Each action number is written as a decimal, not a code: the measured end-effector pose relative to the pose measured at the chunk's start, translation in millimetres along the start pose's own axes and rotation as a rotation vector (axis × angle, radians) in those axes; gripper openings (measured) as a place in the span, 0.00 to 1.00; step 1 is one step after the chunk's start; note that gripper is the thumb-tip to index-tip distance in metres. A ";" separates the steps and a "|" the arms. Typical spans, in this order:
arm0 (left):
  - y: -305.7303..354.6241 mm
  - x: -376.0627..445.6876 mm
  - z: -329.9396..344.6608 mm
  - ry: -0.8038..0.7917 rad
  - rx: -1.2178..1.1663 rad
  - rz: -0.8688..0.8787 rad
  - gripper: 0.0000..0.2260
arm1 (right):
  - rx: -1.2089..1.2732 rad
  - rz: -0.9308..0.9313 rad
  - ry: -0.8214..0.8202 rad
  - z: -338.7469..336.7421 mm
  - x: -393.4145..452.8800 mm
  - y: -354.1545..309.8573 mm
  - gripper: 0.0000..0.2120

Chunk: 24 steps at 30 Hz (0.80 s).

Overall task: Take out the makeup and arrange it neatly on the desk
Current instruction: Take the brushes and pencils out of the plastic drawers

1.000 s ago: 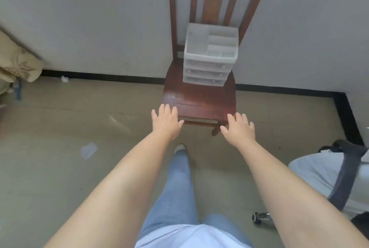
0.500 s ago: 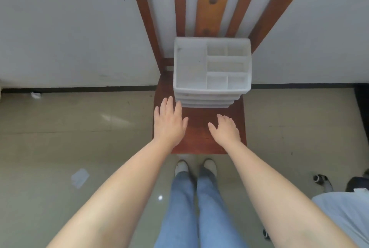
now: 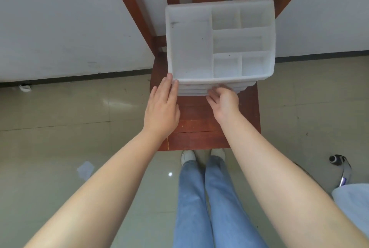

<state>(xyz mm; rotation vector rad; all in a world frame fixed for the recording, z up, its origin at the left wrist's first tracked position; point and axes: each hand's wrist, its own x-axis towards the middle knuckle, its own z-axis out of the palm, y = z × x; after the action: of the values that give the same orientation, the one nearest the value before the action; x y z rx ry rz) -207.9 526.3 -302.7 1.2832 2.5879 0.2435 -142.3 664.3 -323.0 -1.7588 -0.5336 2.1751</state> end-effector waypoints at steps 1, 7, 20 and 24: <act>-0.5 -0.4 0.1 -0.005 0.002 -0.002 0.29 | -0.012 0.023 0.009 -0.8 3.5 2.5 0.10; 0.1 -1.1 0.9 -0.035 0.022 -0.015 0.31 | 0.104 0.063 0.066 -0.2 20.4 1.9 0.17; 4.4 -2.6 -5.6 -0.220 0.122 -0.117 0.32 | -0.027 0.145 0.006 -63.9 10.8 39.0 0.04; 4.9 -16.5 9.3 -0.136 0.184 -0.080 0.34 | -0.034 0.167 0.001 -79.0 0.8 52.1 0.04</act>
<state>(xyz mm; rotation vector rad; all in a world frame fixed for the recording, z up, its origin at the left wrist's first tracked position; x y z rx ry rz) -191.9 516.4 -308.1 1.2039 2.5862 -0.0957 -65.0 626.3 -362.2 -1.8841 -0.4401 2.2884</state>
